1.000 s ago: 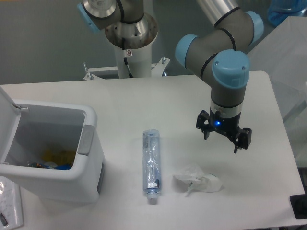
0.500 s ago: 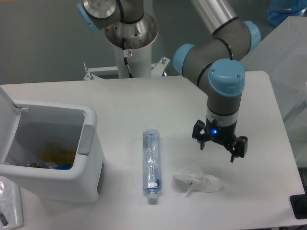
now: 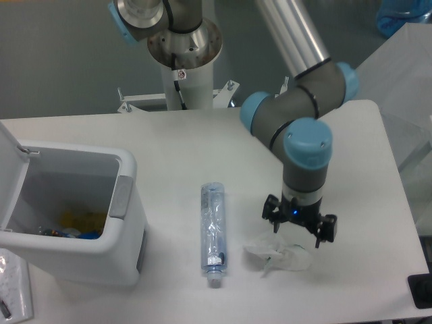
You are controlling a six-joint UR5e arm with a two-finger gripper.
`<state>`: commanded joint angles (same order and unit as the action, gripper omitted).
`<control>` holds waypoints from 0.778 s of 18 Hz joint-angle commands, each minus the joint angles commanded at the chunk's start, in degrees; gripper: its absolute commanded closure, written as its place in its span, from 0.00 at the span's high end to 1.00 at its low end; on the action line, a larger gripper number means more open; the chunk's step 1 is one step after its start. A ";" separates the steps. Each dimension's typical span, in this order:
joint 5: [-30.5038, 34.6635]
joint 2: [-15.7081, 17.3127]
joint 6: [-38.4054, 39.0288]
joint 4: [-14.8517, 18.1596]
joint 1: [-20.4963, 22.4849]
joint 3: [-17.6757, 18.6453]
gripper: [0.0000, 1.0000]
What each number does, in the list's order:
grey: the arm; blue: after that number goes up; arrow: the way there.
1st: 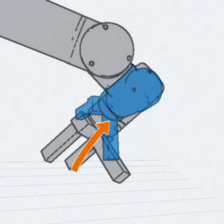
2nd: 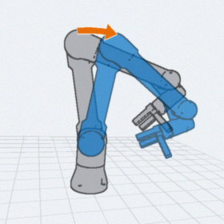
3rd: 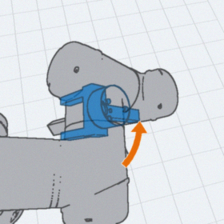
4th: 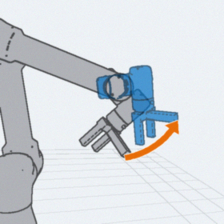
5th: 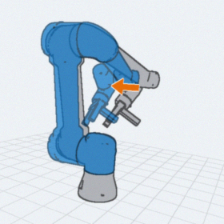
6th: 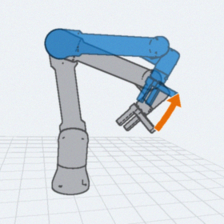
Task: Place the trash in the trash can
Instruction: 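Close the gripper on the crumpled white tissue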
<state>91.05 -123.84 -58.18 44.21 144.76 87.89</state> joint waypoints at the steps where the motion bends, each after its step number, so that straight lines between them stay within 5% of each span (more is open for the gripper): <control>1: 0.09 0.00 -0.17 0.00 -0.18 0.09 1.00; 9: 0.80 -2.46 -0.35 -0.09 -1.76 -0.17 1.00; 11: 0.80 -2.81 -0.27 -0.09 -2.20 -0.17 0.78; 14: 1.32 -3.43 0.17 0.09 -3.52 -0.53 0.25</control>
<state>92.37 -127.27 -58.01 44.30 141.24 87.36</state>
